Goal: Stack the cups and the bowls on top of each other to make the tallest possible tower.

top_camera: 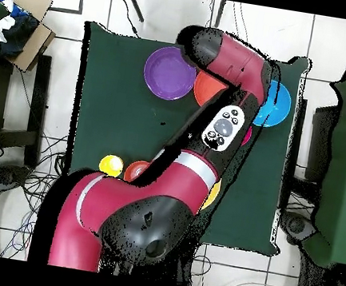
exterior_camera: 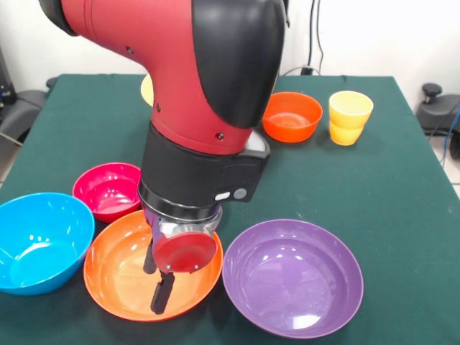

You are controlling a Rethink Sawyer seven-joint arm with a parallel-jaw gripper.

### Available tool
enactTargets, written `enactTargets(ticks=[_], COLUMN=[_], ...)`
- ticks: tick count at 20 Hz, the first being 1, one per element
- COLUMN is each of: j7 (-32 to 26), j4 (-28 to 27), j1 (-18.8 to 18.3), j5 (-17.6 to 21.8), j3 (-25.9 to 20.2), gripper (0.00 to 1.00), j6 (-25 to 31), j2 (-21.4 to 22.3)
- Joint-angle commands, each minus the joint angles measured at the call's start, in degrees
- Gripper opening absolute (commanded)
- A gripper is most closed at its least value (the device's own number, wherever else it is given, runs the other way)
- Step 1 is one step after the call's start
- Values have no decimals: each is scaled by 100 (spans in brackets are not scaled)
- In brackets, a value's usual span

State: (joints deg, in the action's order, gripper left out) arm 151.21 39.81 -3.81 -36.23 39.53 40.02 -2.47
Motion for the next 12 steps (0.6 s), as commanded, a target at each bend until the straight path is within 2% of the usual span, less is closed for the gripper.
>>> enactTargets(ticks=[1, 12], j7=[1198, 1377], j4=[-223, -435], j1=[-49, -52], j5=[-4, -202], j3=[-154, 111], gripper=[100, 100], j6=[-218, -117], j2=[-415, -611])
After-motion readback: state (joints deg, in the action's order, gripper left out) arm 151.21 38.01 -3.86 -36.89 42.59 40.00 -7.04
